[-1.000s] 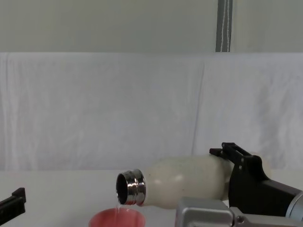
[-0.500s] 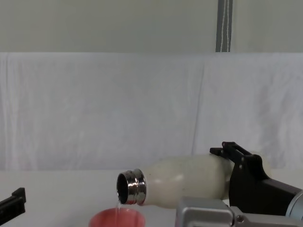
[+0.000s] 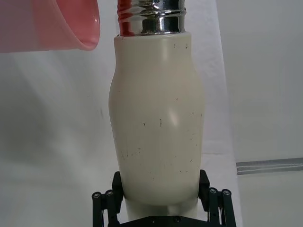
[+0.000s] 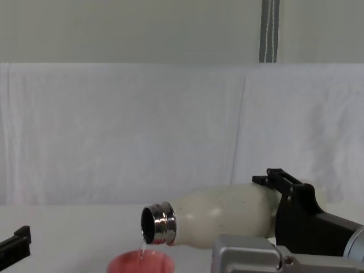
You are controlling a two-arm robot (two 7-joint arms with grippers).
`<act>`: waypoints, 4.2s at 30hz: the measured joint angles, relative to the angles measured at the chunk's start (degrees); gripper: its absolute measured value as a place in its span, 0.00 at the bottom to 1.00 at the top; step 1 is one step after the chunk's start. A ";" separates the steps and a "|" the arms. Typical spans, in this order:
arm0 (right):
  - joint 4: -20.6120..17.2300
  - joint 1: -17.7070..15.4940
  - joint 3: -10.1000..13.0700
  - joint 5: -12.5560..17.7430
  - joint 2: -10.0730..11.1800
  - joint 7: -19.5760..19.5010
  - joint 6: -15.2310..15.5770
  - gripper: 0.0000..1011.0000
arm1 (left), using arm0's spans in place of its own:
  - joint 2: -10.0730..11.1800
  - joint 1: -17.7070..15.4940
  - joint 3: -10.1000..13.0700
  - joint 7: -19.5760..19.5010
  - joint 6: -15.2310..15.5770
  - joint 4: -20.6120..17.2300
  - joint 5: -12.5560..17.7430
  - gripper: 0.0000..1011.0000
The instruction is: Grasp the thermos with one hand and pour water into the cup lid.
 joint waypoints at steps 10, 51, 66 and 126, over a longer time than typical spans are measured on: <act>0.00 0.23 0.01 -0.13 0.16 0.09 0.03 0.94 | 0.00 0.00 0.00 0.00 0.00 0.00 0.00 0.99; 0.42 -0.38 0.03 1.37 -0.02 1.10 -0.30 0.94 | 0.00 0.00 0.00 0.00 0.00 0.00 0.00 0.99; -0.26 -1.38 1.45 4.79 -0.48 1.93 -1.10 0.94 | 0.00 0.00 0.00 0.00 0.00 0.00 0.00 0.99; -11.44 -14.88 21.71 53.36 -5.90 13.69 -4.97 0.94 | 0.00 0.00 0.00 0.00 0.00 0.00 0.00 0.99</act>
